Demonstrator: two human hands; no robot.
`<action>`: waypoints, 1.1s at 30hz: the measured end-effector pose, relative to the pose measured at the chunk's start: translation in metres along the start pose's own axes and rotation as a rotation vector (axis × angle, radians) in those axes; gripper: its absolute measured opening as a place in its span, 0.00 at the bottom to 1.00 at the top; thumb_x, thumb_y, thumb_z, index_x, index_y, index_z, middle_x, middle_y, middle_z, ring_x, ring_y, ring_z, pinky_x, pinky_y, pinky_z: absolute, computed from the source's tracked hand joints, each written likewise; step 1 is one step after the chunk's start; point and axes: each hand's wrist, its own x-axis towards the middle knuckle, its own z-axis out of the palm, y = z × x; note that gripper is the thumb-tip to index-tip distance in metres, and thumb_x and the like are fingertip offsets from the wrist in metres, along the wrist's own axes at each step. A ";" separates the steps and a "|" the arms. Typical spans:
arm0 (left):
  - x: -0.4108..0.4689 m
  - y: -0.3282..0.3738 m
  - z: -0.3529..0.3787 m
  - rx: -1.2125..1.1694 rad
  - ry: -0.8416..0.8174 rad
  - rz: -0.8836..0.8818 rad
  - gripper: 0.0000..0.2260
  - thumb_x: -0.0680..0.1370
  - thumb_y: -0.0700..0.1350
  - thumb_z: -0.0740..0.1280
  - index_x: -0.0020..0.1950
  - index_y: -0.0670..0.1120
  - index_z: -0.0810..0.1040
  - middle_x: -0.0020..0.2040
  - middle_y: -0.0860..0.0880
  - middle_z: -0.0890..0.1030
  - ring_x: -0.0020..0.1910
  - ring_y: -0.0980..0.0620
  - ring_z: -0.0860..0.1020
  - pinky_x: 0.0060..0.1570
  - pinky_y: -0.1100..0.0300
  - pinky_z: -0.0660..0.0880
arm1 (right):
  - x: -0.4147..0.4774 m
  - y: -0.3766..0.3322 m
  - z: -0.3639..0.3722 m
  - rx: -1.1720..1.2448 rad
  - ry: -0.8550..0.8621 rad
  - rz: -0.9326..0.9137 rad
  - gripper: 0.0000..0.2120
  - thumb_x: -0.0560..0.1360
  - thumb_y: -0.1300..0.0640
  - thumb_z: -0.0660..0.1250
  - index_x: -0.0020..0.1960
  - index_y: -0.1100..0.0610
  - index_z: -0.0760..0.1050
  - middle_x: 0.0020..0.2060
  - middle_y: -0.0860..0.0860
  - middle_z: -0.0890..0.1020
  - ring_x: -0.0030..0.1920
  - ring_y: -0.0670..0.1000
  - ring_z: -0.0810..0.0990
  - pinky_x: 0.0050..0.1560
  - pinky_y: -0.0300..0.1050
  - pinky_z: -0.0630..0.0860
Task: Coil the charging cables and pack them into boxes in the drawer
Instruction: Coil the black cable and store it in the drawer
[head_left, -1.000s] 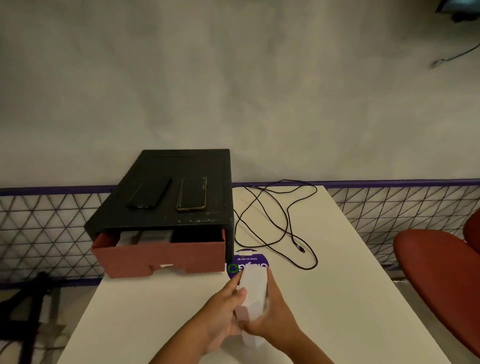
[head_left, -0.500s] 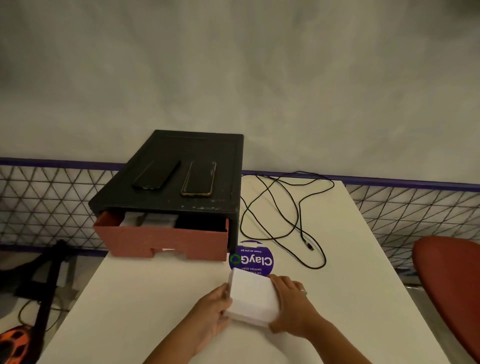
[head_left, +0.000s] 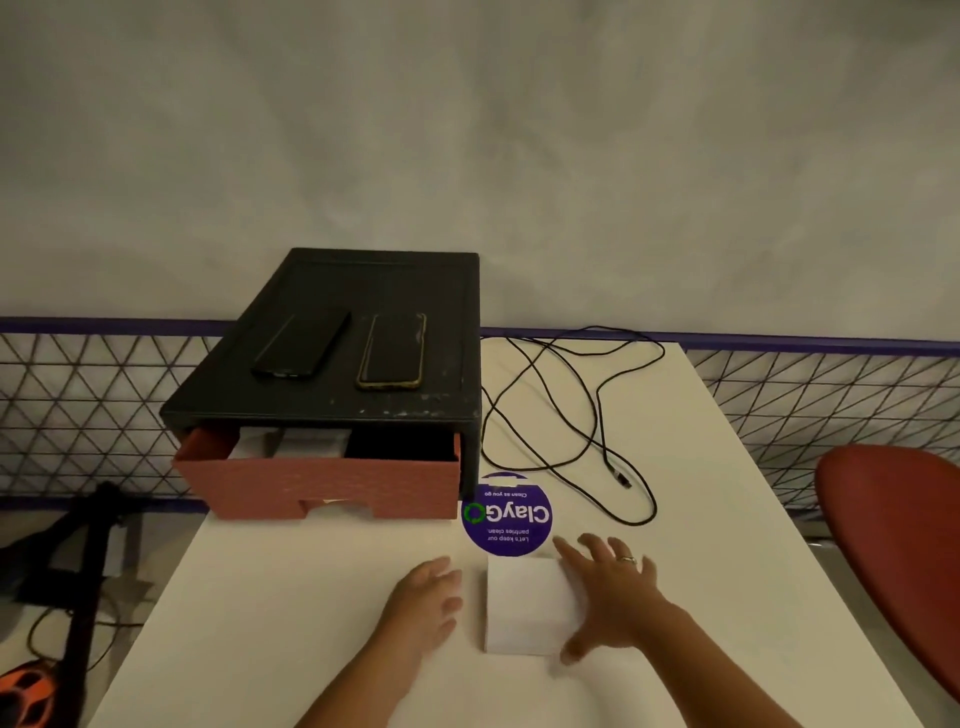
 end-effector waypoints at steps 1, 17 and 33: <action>0.001 0.007 -0.007 -0.117 0.004 -0.002 0.13 0.78 0.42 0.63 0.63 0.44 0.72 0.55 0.45 0.78 0.47 0.49 0.75 0.48 0.56 0.71 | 0.001 -0.006 -0.005 0.047 0.036 0.011 0.56 0.59 0.32 0.72 0.75 0.42 0.41 0.75 0.49 0.51 0.75 0.59 0.47 0.70 0.65 0.48; 0.041 0.099 -0.097 -0.927 0.107 0.034 0.39 0.74 0.67 0.57 0.72 0.37 0.60 0.65 0.38 0.72 0.66 0.40 0.70 0.66 0.47 0.65 | 0.062 -0.156 -0.107 0.530 0.505 -0.068 0.24 0.78 0.45 0.60 0.72 0.46 0.62 0.75 0.47 0.53 0.70 0.55 0.64 0.65 0.49 0.68; 0.013 0.065 -0.107 -1.004 0.083 -0.002 0.44 0.71 0.70 0.55 0.74 0.38 0.55 0.72 0.38 0.63 0.72 0.40 0.62 0.69 0.43 0.60 | 0.078 -0.158 -0.110 0.614 0.575 0.030 0.21 0.75 0.50 0.66 0.67 0.47 0.71 0.70 0.46 0.62 0.66 0.53 0.69 0.64 0.51 0.70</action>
